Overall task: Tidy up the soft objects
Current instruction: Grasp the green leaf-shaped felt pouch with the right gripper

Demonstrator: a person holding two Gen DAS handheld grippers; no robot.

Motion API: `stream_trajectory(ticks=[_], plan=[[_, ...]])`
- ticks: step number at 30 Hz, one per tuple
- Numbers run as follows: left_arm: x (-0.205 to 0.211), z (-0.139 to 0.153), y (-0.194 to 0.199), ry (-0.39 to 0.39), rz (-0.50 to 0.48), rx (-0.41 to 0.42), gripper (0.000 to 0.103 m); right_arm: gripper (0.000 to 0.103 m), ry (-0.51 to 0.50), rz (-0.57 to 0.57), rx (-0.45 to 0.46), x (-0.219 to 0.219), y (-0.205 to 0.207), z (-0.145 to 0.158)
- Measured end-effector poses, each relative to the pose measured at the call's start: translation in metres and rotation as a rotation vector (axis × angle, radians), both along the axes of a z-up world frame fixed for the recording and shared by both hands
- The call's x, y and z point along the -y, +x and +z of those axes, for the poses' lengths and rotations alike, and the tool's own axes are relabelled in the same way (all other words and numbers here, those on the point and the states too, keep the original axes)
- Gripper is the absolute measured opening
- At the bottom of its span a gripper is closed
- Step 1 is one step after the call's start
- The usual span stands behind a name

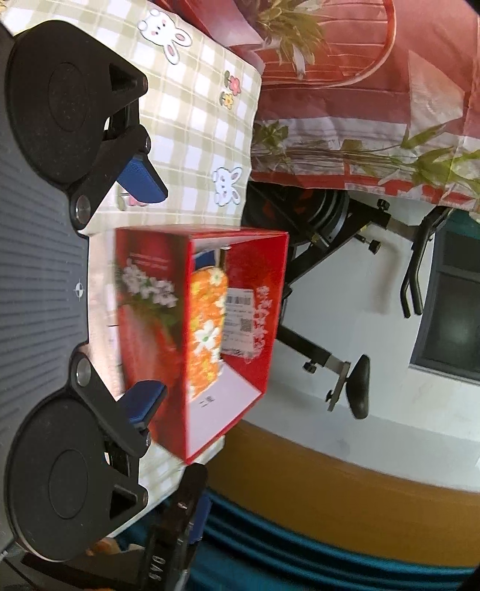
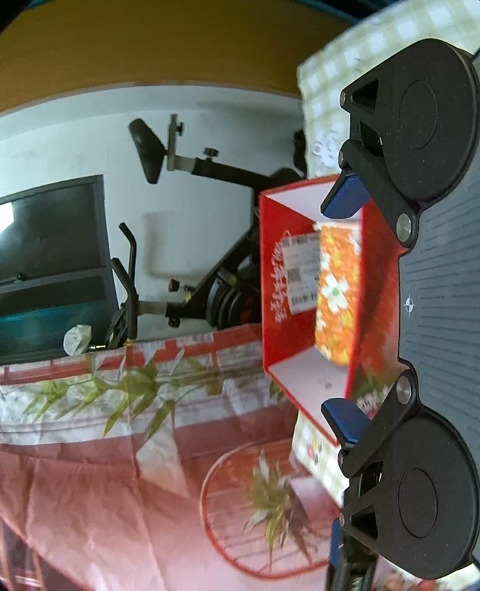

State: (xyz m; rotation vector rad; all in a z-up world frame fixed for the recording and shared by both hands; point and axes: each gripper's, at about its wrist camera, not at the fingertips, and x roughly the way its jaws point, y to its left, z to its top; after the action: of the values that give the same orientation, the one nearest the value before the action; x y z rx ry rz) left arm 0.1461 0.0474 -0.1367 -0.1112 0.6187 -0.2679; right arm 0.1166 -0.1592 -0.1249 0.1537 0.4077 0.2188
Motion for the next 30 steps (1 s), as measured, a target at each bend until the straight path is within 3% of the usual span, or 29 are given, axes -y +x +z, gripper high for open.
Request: stream_trajectory(ticks=[4,9,17,30], plan=[[-0.001,-0.01,-0.024,0.006,-0.028,-0.018,0.103,0.103,0.056,0.022,-0.012,0.006,-0.026,-0.007],[-0.004,-0.026,-0.047,-0.014,-0.025,-0.062,0.103,0.103,0.036,0.044,-0.014,0.007,-0.056,-0.019],[0.008,-0.046,-0.074,0.021,-0.039,-0.072,0.103,0.103,-0.001,0.062,-0.046,0.017,-0.088,-0.034],[0.007,-0.08,-0.073,-0.026,-0.062,-0.177,0.102,0.101,-0.157,0.123,-0.342,0.013,-0.106,-0.078]])
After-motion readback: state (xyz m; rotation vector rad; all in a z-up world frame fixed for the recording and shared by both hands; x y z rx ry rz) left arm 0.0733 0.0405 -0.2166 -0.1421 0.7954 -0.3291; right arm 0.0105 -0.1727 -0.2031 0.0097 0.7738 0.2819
